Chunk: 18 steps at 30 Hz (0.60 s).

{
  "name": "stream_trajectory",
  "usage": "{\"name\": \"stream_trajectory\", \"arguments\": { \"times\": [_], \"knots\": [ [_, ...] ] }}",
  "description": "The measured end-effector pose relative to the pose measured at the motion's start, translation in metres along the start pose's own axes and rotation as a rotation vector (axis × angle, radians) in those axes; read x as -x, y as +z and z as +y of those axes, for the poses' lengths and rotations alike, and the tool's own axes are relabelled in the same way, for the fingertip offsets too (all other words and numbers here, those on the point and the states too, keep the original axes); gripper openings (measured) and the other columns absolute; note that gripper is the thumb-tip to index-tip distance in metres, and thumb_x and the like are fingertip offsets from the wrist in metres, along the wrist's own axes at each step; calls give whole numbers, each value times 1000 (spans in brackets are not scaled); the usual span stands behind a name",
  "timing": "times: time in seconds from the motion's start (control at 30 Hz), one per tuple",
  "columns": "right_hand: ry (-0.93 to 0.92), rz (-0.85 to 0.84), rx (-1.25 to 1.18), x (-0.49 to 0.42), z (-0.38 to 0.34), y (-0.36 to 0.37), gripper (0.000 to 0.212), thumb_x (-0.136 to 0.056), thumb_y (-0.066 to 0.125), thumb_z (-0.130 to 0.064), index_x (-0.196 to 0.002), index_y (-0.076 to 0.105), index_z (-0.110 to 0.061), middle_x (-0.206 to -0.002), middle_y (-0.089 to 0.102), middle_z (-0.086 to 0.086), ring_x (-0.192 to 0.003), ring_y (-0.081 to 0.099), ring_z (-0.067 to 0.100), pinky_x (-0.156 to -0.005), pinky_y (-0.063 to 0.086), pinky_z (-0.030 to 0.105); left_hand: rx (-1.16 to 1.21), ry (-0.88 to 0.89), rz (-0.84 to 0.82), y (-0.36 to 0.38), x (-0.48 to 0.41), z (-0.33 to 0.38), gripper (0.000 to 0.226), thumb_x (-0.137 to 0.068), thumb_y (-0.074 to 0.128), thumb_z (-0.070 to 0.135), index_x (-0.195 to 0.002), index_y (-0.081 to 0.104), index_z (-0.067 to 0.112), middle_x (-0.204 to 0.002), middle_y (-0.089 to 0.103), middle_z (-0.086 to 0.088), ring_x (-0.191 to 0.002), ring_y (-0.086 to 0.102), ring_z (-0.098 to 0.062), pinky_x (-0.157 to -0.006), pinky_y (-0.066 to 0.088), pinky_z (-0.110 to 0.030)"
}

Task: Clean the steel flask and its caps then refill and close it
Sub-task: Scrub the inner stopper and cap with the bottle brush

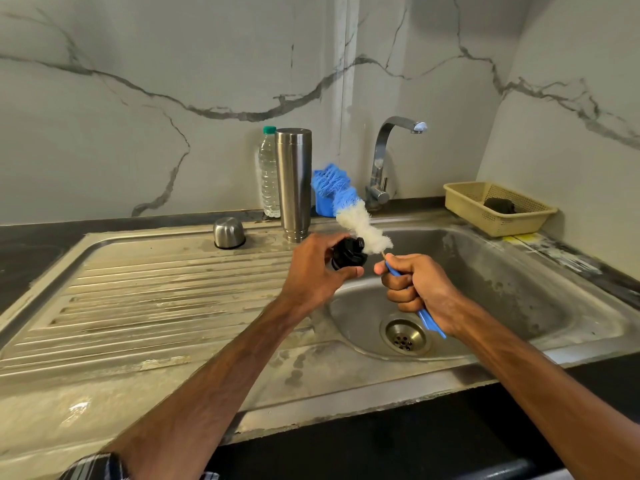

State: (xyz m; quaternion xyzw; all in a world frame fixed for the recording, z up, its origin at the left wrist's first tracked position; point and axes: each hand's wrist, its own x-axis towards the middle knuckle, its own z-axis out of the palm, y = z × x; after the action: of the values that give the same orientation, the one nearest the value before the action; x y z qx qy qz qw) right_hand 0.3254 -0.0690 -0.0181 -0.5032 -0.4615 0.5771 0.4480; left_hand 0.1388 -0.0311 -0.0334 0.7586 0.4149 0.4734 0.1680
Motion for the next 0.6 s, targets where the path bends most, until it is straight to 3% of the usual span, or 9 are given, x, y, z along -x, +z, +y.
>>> {"name": "stream_trajectory", "arguments": {
  "times": [0.1,0.27,0.43,0.6],
  "knots": [
    [-50,39,79,-2,1,2,34,-109,34,-21,-90,57,-6,-56,23,-4,-41,17,6,-36,13,16,-32,-4,18,2,3,6,47,-69,93,22,-113,77,20,-93,71,17,-82,65,5,-74,44,-1],
    [-86,66,162,-6,10,10,35,-110,33,-23,-84,51,-9,-55,21,-3,-40,15,6,-38,12,11,-132,-45,39,0,0,-1,38,-64,93,33,-99,80,28,-76,75,15,-70,69,1,-67,55,-20],
    [-91,73,242,-8,12,12,37,-109,35,-24,-80,52,-11,-53,24,-4,-39,17,7,-38,14,12,-221,-28,83,-4,-2,-6,29,-65,89,40,-87,79,24,-67,69,12,-60,61,-3,-59,47,-20],
    [-127,106,233,-7,14,17,36,-109,34,-23,-79,51,-12,-53,25,-2,-41,18,9,-39,13,13,-279,36,55,-2,-5,-8,34,-66,86,42,-92,78,22,-74,73,9,-67,65,-8,-67,55,-31]
  ]
}}
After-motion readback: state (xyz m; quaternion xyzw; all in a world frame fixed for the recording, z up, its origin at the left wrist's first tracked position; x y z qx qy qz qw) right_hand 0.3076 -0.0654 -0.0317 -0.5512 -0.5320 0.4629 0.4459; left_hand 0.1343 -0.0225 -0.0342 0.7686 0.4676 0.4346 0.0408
